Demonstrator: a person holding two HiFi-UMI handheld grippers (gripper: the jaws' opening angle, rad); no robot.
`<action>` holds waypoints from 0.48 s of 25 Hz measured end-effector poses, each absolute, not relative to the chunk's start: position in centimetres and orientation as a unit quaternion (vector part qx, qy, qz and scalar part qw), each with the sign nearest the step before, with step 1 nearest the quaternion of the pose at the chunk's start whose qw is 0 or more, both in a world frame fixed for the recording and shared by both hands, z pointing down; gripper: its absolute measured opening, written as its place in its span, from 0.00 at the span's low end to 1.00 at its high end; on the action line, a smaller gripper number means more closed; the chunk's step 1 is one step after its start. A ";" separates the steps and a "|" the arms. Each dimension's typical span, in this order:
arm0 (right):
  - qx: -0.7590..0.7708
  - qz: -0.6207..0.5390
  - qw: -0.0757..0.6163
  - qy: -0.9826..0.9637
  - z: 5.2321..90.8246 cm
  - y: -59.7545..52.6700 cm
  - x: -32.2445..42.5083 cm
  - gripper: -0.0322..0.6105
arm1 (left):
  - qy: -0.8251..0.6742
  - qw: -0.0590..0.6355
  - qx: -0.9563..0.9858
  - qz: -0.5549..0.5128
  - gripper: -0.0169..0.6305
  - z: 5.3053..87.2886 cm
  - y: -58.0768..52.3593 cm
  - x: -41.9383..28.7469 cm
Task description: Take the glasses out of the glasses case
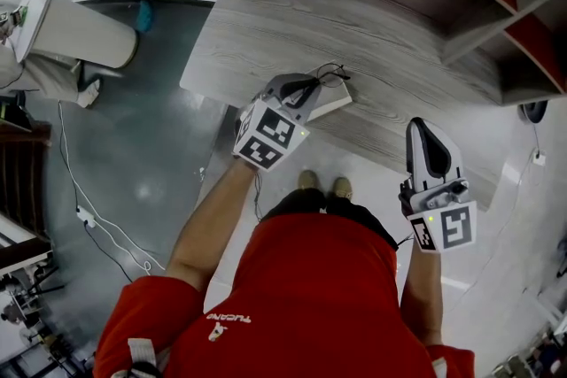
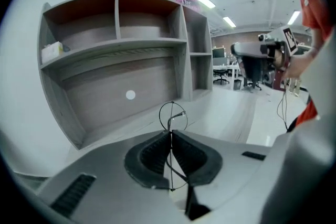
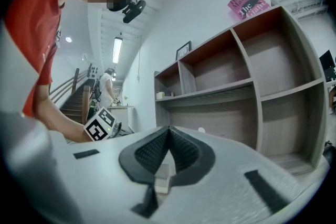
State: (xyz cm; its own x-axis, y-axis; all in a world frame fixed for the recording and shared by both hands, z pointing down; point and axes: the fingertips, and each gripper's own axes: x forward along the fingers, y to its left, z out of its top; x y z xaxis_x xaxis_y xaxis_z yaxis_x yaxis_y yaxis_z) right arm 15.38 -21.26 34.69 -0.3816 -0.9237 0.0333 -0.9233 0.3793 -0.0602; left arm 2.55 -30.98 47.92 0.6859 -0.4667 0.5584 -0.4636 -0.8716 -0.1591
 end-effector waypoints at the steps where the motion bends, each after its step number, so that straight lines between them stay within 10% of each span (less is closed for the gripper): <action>1: -0.554 -0.033 0.005 0.832 34.5 -21.2 15.2 0.06 | 0.257 0.002 -0.921 -0.293 0.06 47.1 -30.8 2.6; 12: -0.532 -0.018 0.024 0.846 32.6 -19.6 13.1 0.06 | 0.305 0.003 -0.940 -0.152 0.06 38.7 -27.9 2.1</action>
State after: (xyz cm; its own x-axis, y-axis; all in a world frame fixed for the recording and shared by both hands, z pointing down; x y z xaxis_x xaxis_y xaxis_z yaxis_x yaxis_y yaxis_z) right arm 13.09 -19.63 32.61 -0.4333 -0.9010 -0.0220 -0.8992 0.4338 -0.0570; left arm 2.13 -27.87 38.66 0.7679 -0.5747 0.2830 -0.5726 -0.8138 -0.0989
